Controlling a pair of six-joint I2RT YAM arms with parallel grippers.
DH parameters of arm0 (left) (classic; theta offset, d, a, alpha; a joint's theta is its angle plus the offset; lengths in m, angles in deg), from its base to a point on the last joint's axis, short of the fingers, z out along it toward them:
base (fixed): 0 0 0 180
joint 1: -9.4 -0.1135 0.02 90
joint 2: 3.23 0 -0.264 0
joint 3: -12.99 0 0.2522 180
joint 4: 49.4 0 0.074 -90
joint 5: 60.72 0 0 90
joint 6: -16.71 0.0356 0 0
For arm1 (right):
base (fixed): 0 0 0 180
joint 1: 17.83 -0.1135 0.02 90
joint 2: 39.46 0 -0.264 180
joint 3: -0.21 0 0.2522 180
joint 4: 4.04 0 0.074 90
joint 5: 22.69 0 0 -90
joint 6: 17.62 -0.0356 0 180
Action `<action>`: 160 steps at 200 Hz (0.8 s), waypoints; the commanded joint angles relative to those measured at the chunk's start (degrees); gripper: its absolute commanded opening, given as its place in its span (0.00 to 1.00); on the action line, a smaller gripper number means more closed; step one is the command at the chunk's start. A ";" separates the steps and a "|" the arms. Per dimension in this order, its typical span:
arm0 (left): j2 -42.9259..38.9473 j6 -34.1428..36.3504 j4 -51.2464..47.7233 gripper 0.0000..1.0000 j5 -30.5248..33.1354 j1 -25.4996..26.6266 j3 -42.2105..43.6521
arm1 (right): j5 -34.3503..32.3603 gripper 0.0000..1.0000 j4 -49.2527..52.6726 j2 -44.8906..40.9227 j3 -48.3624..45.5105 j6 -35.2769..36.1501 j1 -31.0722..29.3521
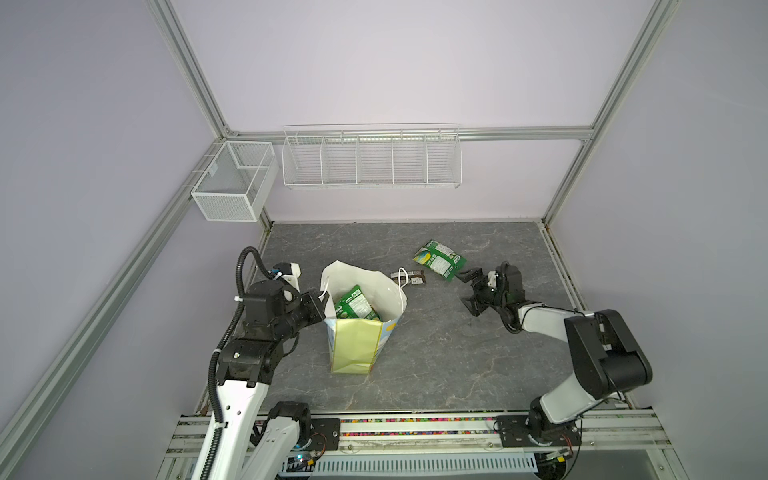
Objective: Place the snacks into the paper bag
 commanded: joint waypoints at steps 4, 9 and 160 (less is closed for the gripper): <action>0.25 0.12 1.58 0.00 0.03 -0.19 0.97 | -4.30 1.00 -7.24 2.16 -2.01 -8.35 0.12; 0.34 0.12 1.58 0.00 0.02 -0.19 0.90 | -4.57 1.00 -8.18 2.53 -2.36 -9.20 0.05; 0.19 0.65 0.52 0.00 0.51 -0.19 -0.33 | -11.04 0.95 -9.79 12.90 2.39 -14.35 -4.62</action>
